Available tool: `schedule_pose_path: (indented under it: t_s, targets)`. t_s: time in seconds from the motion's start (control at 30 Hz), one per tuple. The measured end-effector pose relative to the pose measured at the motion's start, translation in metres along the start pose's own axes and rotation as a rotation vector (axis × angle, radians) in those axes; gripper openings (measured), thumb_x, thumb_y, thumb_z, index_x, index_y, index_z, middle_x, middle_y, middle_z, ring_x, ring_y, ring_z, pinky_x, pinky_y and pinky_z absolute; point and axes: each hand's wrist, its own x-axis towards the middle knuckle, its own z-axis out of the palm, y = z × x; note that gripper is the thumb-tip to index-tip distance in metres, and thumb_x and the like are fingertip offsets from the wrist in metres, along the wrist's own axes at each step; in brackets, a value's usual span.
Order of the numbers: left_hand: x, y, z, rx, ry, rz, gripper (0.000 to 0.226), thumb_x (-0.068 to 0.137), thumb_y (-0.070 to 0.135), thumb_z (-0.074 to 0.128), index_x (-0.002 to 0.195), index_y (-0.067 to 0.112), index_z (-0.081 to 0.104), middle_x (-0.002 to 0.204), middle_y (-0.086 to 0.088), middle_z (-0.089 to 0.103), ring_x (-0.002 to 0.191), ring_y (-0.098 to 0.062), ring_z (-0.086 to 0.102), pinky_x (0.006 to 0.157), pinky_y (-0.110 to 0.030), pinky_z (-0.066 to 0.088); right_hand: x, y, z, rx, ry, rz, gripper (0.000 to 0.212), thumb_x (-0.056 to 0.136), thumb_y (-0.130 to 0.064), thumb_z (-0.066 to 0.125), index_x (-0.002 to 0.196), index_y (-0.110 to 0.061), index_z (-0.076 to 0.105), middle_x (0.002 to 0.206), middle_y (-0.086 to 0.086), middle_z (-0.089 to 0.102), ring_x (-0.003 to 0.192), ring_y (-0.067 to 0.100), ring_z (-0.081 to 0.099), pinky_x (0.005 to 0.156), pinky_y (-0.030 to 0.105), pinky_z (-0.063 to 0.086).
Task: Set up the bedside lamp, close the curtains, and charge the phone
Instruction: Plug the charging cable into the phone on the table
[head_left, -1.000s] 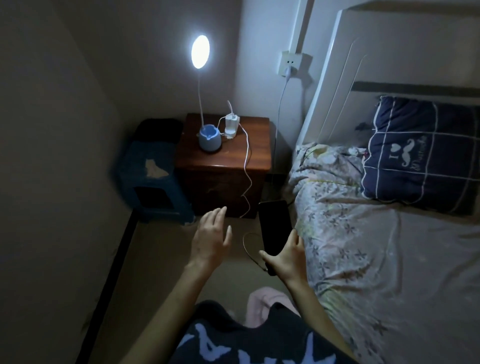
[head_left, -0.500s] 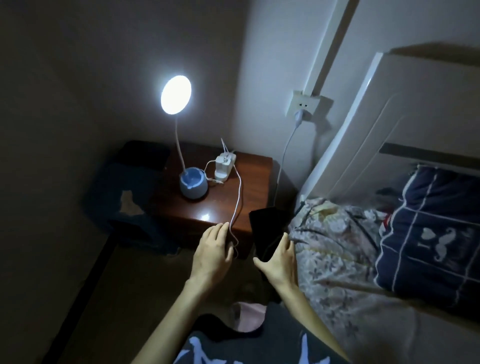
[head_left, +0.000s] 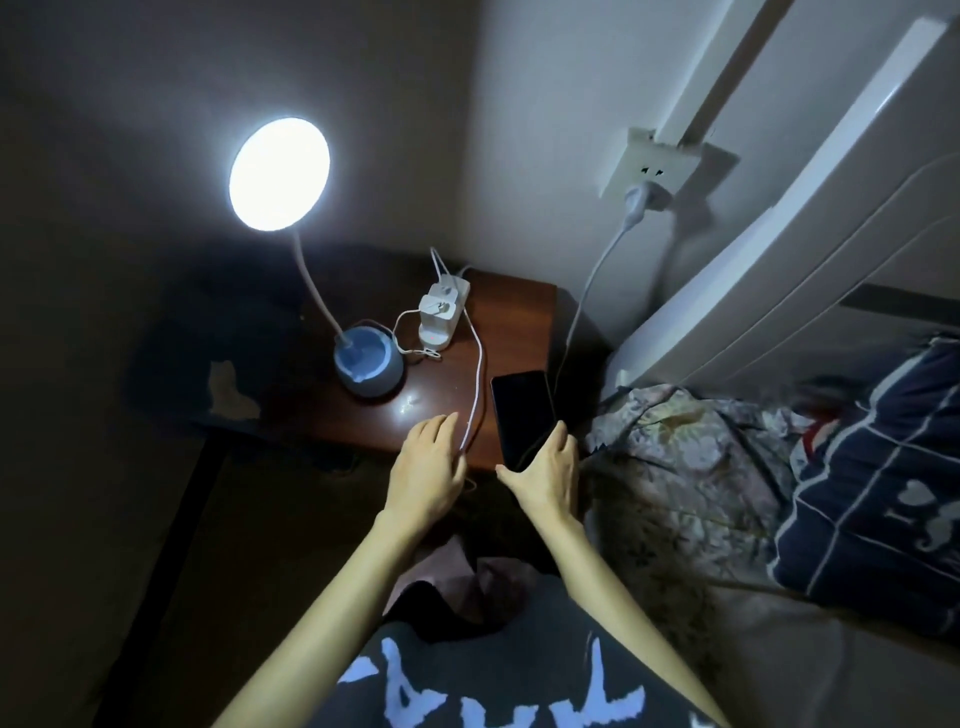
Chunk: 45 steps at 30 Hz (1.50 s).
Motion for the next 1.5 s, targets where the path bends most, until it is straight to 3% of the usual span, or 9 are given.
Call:
schedule_pose_path:
  t_s: [0.37,0.53,0.77,1.0,1.1,1.23,1.33,1.5]
  targets:
    - [0.063,-0.038,0.038,0.042,-0.123,-0.016,0.048,0.089,0.02,0.045,0.134,0.008,0.036,0.143,-0.012,0.038,0.13,-0.028,0.032,0.106,-0.037,0.031,0.082,-0.023,0.038,-0.053,0.024,0.148,0.102,0.066,-0.039,0.077,0.137,0.006,0.02,0.131,0.021,0.039,0.121,0.033,0.04,0.097,0.035,0.04]
    - [0.082,-0.054,0.056,0.04,-0.106,-0.033,0.051,0.086,0.015,0.046,0.135,0.008,0.035,0.147,-0.01,0.033,0.137,-0.027,0.024,0.109,-0.04,0.03,0.118,-0.035,0.054,-0.077,0.042,0.136,0.097,0.066,-0.038,0.078,0.134,0.006,0.024,0.129,0.02,0.039,0.118,0.032,0.039,0.092,0.036,0.044]
    - [0.096,-0.062,0.076,0.048,-0.126,-0.073,0.056,0.086,0.015,0.047,0.139,0.007,0.03,0.151,-0.011,0.024,0.14,-0.028,0.016,0.112,-0.04,0.023,0.137,-0.04,0.066,-0.118,0.121,0.041,0.094,0.062,-0.039,0.08,0.129,0.004,0.031,0.129,0.018,0.038,0.117,0.031,0.036,0.095,0.035,0.04]
    - [0.093,-0.066,0.081,0.101,-0.167,-0.061,0.061,0.086,0.018,0.046,0.142,0.009,0.021,0.154,-0.009,0.016,0.142,-0.027,0.009,0.11,-0.044,0.024,0.134,-0.03,0.065,-0.175,0.071,-0.02,0.102,0.068,-0.047,0.073,0.139,0.003,0.02,0.136,0.019,0.034,0.121,0.032,0.033,0.099,0.039,0.038]
    - [0.093,-0.065,0.078,0.053,-0.142,-0.069,0.059,0.086,0.016,0.047,0.141,0.009,0.025,0.153,-0.009,0.019,0.141,-0.027,0.012,0.111,-0.043,0.022,0.129,-0.028,0.06,-0.077,0.107,-0.081,0.087,0.077,-0.039,0.067,0.14,0.002,0.022,0.14,0.021,0.031,0.125,0.035,0.031,0.105,0.041,0.034]
    - [0.082,-0.062,0.076,-0.127,-0.018,-0.12,0.049,0.084,0.008,0.05,0.132,0.004,0.04,0.142,-0.015,0.04,0.131,-0.031,0.032,0.11,-0.039,0.028,0.101,-0.025,0.056,0.174,0.256,-0.268,0.052,0.08,-0.008,0.057,0.129,0.002,0.043,0.13,0.022,0.045,0.121,0.035,0.043,0.104,0.042,0.039]
    - [0.063,-0.062,0.079,-0.174,0.051,-0.119,0.045,0.082,0.003,0.052,0.126,-0.001,0.046,0.132,-0.019,0.049,0.125,-0.033,0.04,0.107,-0.036,0.03,0.072,-0.02,0.06,0.312,0.153,-0.303,0.048,0.079,0.002,0.051,0.127,-0.001,0.046,0.119,0.021,0.054,0.108,0.032,0.056,0.093,0.039,0.046]
    - [0.04,-0.07,0.083,-0.199,0.079,-0.134,0.045,0.081,0.001,0.054,0.125,0.0,0.048,0.13,-0.017,0.052,0.124,-0.029,0.042,0.105,-0.029,0.028,0.051,-0.012,0.081,0.302,-0.094,-0.206,0.05,0.085,-0.004,0.052,0.133,-0.006,0.039,0.113,0.016,0.061,0.1,0.028,0.061,0.089,0.036,0.048]
